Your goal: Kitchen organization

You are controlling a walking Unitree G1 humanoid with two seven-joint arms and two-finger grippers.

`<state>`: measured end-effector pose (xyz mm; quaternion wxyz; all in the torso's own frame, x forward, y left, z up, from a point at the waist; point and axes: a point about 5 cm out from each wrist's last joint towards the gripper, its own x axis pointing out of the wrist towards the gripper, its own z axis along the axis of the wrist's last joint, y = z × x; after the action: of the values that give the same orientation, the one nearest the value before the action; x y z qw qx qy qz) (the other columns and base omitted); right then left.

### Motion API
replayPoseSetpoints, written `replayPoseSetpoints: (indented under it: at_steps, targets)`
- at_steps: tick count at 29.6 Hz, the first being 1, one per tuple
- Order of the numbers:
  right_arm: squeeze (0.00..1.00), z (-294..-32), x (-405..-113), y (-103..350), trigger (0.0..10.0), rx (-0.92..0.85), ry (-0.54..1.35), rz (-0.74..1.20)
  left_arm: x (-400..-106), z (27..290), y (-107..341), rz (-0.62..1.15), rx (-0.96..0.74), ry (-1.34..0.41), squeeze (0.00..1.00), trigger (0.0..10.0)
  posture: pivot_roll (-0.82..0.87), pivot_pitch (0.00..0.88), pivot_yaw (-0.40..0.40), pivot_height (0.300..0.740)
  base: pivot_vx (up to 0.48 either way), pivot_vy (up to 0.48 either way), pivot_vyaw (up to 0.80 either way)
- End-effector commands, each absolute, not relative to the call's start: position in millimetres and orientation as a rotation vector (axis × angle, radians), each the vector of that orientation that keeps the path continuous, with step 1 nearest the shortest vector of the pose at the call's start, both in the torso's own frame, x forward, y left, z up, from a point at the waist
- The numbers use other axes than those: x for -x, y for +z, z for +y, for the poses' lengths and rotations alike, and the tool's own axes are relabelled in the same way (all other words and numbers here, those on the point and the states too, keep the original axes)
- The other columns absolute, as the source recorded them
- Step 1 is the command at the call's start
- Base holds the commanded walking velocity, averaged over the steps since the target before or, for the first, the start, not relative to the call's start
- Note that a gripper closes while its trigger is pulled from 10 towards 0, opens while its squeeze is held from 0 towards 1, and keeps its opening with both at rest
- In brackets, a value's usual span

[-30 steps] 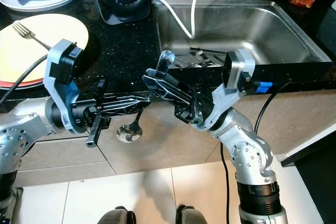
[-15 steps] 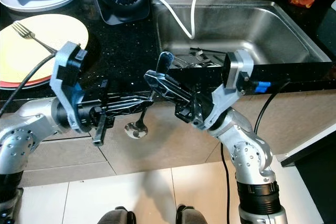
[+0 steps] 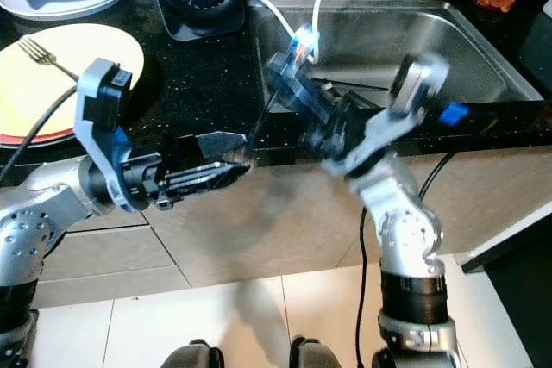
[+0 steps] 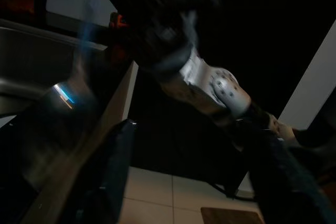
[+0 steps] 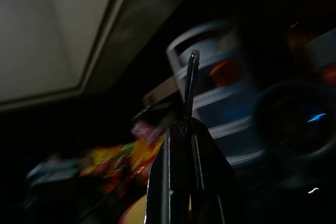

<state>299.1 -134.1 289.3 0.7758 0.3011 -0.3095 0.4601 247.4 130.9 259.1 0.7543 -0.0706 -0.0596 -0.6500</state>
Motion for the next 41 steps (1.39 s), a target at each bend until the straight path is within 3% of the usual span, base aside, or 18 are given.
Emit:
replayPoseSetpoints:
  at_steps: [1,3,4,5,20,34,35,36,37,41]
  targets:
    - [0.00,-142.5,-302.8,291.6,0.0,-0.684,0.929,-0.701,-243.1,129.9,256.7,-0.104,0.111,-1.419,1.00,10.0,0.10,0.114,-0.012,0.740,0.000,0.000,0.00]
    - [0.00,-146.3,-311.9,298.1,0.0,-0.693,0.855,-0.714,-244.5,130.5,257.6,-0.110,0.058,-1.368,1.00,10.0,0.11,0.120,-0.017,0.740,0.000,0.000,0.00]
    - [0.00,-146.1,-316.0,301.3,0.0,-0.689,0.828,-0.715,-246.0,131.3,258.0,-0.109,0.032,-1.336,0.58,10.0,0.11,0.126,-0.020,0.740,0.000,0.000,0.00]
    - [0.00,-144.9,-320.0,303.2,0.0,-0.682,0.807,-0.712,-247.5,132.3,258.1,-0.104,0.008,-1.308,0.00,10.0,0.12,0.130,-0.023,0.740,0.000,0.000,0.00]
    - [0.00,-109.8,-363.3,311.2,0.0,-0.411,0.591,-0.618,-266.2,151.6,270.8,-0.130,-0.145,-0.920,0.00,10.0,0.18,0.212,-0.059,0.740,0.000,0.000,0.00]
    - [0.00,-114.8,-384.1,317.1,0.0,0.025,0.247,-0.609,-251.6,151.9,283.0,-0.151,-0.174,-0.892,0.00,10.0,0.19,0.321,-0.049,0.740,0.000,0.000,0.00]
    - [0.00,-116.2,-385.4,315.1,0.5,0.051,0.230,-0.603,-250.8,152.0,284.6,-0.153,-0.175,-0.893,0.00,10.0,0.19,0.324,-0.048,0.740,0.000,0.000,0.00]
    - [0.00,-117.7,-387.8,312.0,4.3,0.094,0.203,-0.589,-250.2,152.4,286.2,-0.153,-0.178,-0.893,0.00,10.0,0.19,0.334,-0.044,0.740,0.000,0.000,0.00]
    - [0.00,-120.1,-390.1,308.7,9.5,0.145,0.171,-0.571,-249.4,153.3,288.1,-0.152,-0.184,-0.892,0.00,10.0,0.20,0.346,-0.039,0.740,0.000,0.000,0.00]
    - [0.00,-126.7,-394.2,303.2,10.0,0.270,0.090,-0.543,-247.4,155.4,291.6,-0.151,-0.194,-0.889,0.00,10.0,0.21,0.355,-0.033,0.740,0.000,0.000,0.00]
